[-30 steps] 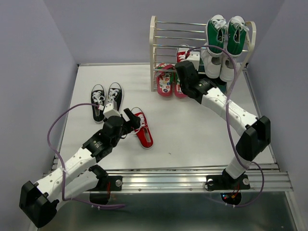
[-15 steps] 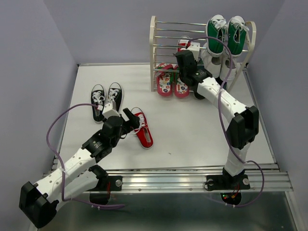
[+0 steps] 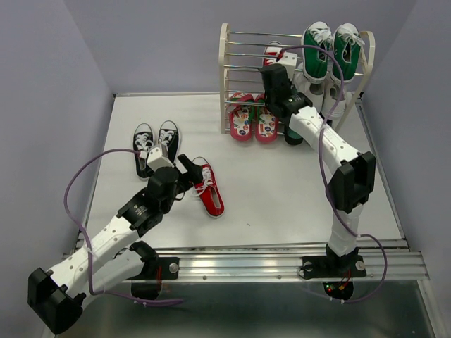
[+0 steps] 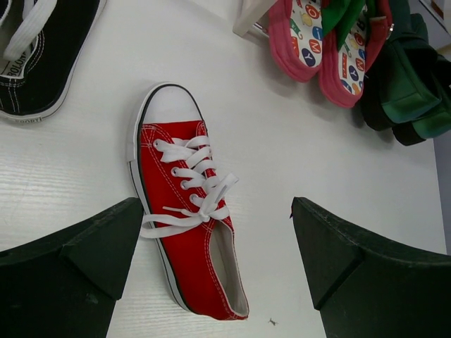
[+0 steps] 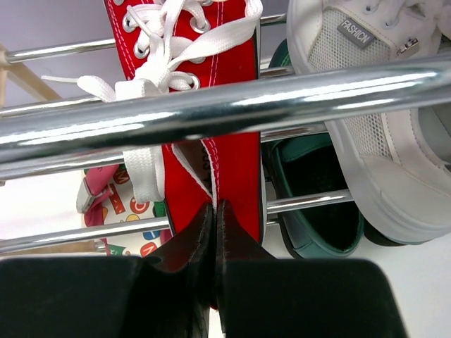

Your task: Place and organize the shoes onto the shoe shelf

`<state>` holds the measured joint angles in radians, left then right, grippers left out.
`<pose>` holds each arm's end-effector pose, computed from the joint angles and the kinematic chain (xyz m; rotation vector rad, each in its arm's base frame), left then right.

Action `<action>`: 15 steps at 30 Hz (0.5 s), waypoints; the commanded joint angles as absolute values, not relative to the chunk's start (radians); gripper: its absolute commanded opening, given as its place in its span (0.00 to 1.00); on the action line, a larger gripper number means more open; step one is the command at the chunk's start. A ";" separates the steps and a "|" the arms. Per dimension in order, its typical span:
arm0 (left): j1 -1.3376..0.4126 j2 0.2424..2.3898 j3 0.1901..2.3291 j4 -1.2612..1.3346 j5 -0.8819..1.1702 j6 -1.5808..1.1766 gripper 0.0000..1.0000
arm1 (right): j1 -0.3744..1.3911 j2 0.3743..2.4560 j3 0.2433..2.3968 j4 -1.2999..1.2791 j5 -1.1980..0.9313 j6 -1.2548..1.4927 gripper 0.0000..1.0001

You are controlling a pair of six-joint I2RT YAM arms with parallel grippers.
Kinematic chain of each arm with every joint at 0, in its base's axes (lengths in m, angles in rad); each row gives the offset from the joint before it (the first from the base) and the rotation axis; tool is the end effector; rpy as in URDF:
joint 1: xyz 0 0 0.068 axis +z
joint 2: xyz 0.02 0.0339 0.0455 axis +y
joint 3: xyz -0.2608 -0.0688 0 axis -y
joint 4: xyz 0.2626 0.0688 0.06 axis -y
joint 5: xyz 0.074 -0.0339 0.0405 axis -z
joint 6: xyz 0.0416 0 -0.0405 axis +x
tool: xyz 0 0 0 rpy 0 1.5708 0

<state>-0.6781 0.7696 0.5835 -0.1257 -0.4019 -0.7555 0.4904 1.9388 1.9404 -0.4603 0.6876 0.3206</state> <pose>0.1728 -0.1183 0.2709 -0.3518 1.8698 -0.6115 0.4284 0.1988 0.3703 0.2570 1.9059 -0.1574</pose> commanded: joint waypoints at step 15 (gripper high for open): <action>-0.673 0.750 0.650 -0.144 -0.465 -0.732 0.99 | 0.439 1.957 2.037 -0.331 0.658 0.365 0.08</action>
